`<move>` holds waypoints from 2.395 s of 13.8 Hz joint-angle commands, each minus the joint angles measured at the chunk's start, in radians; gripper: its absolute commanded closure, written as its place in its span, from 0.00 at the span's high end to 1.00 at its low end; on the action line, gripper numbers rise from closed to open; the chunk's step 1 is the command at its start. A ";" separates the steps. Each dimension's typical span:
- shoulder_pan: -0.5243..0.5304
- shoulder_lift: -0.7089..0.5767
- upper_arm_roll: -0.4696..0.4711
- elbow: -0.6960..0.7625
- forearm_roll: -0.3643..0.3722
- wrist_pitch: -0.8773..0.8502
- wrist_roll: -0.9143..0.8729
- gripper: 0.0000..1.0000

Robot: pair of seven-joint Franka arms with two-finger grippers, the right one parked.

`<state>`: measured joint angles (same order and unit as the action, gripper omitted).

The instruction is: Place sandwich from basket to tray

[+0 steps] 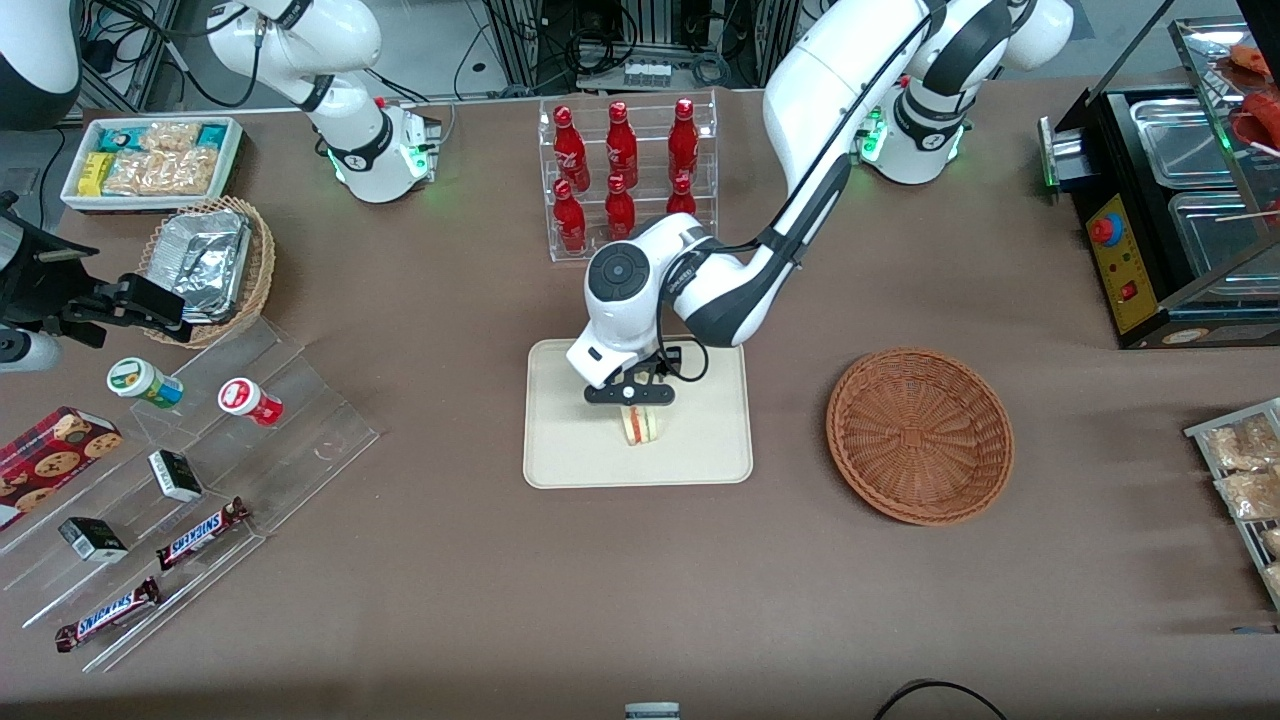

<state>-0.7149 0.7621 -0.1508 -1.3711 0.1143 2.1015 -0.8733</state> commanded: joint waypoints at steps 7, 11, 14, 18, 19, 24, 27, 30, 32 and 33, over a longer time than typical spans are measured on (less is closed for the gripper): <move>0.098 -0.257 0.005 0.000 -0.070 -0.291 -0.004 0.99; 0.227 -0.369 0.005 -0.002 -0.140 -0.414 0.007 0.99; 0.291 -0.431 0.007 -0.002 -0.145 -0.486 0.008 0.99; 0.437 -0.506 0.007 -0.003 -0.148 -0.587 0.176 0.99; 0.478 -0.523 0.005 -0.003 -0.148 -0.609 0.235 0.99; 0.673 -0.560 0.007 -0.005 -0.148 -0.679 0.524 0.99; 0.747 -0.616 0.007 -0.058 -0.147 -0.687 0.727 0.99; 0.746 -0.685 0.060 -0.121 -0.148 -0.683 0.836 0.99; 0.739 -0.695 0.066 -0.118 -0.140 -0.681 0.849 0.99; 0.738 -0.690 0.066 -0.106 -0.142 -0.681 0.849 0.99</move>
<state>0.0317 0.0974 -0.0917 -1.4566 -0.0174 1.4149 -0.0433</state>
